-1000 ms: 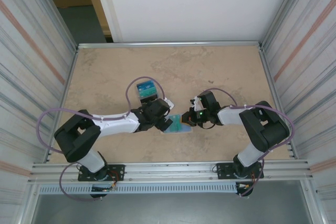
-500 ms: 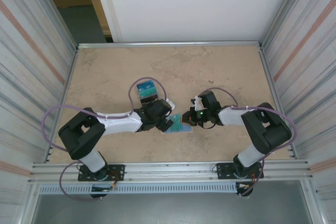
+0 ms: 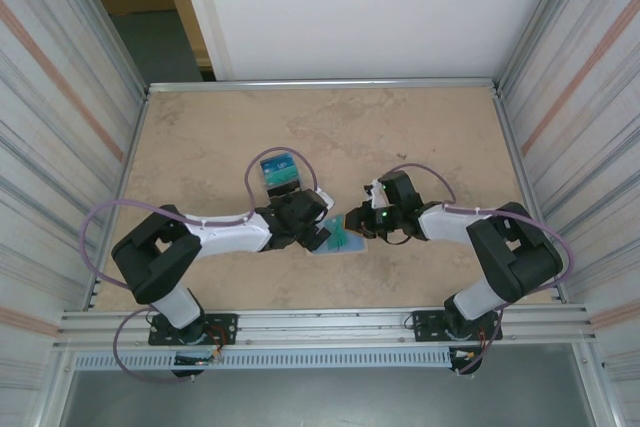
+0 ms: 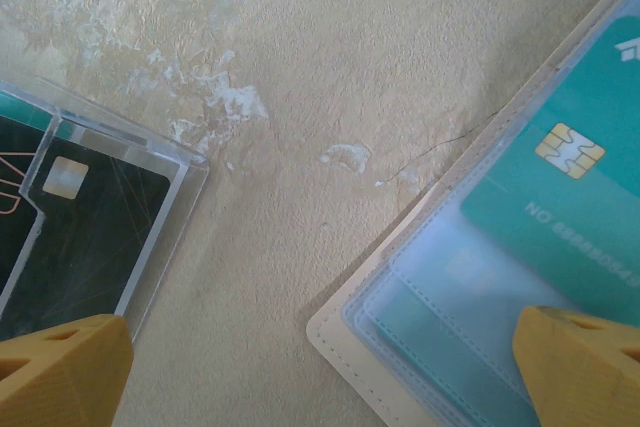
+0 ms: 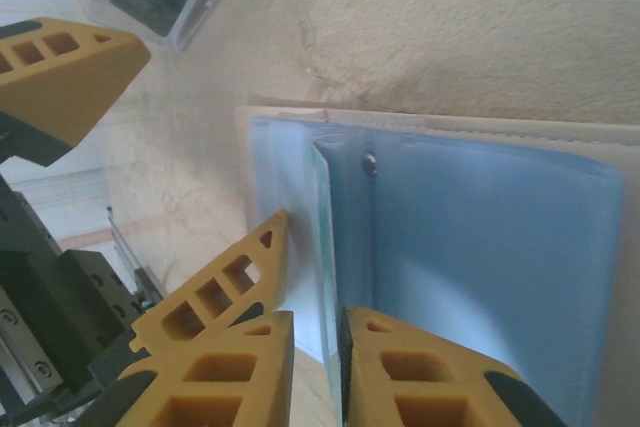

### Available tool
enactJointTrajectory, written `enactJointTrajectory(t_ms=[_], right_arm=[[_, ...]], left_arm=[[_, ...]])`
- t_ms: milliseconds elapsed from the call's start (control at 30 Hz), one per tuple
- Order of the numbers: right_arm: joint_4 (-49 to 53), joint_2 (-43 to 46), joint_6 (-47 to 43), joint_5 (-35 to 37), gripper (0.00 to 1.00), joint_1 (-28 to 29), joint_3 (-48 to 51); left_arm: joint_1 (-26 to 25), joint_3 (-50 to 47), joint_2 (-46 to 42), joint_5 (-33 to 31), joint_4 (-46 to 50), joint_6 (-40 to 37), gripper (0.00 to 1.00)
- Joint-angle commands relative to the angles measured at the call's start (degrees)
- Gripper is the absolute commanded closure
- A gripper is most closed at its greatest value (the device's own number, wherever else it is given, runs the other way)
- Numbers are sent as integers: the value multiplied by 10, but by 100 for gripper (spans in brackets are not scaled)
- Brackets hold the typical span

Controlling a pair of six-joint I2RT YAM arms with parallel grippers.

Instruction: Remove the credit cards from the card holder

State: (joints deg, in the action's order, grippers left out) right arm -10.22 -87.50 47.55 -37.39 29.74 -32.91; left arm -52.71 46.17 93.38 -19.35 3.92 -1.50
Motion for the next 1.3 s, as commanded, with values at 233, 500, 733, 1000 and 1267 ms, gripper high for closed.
enactJointTrajectory(t_ms=[233,500,733,1000,1267], right_arm=[[-31,-18,11,13,76,29,-7],[3,-27,1,46,93,30,-17],[119,20,-48,100,96,29,-41],[212,90,-93,154,99,27,-57],[253,188,-159,179,100,33,-71]], left_arm=[[-7,3,28,3,19,10,1],[-8,-2,15,-3,25,14,1],[-7,-9,1,-12,31,14,1],[-7,-6,-64,-15,46,16,1],[-3,-4,-185,-35,60,24,1]])
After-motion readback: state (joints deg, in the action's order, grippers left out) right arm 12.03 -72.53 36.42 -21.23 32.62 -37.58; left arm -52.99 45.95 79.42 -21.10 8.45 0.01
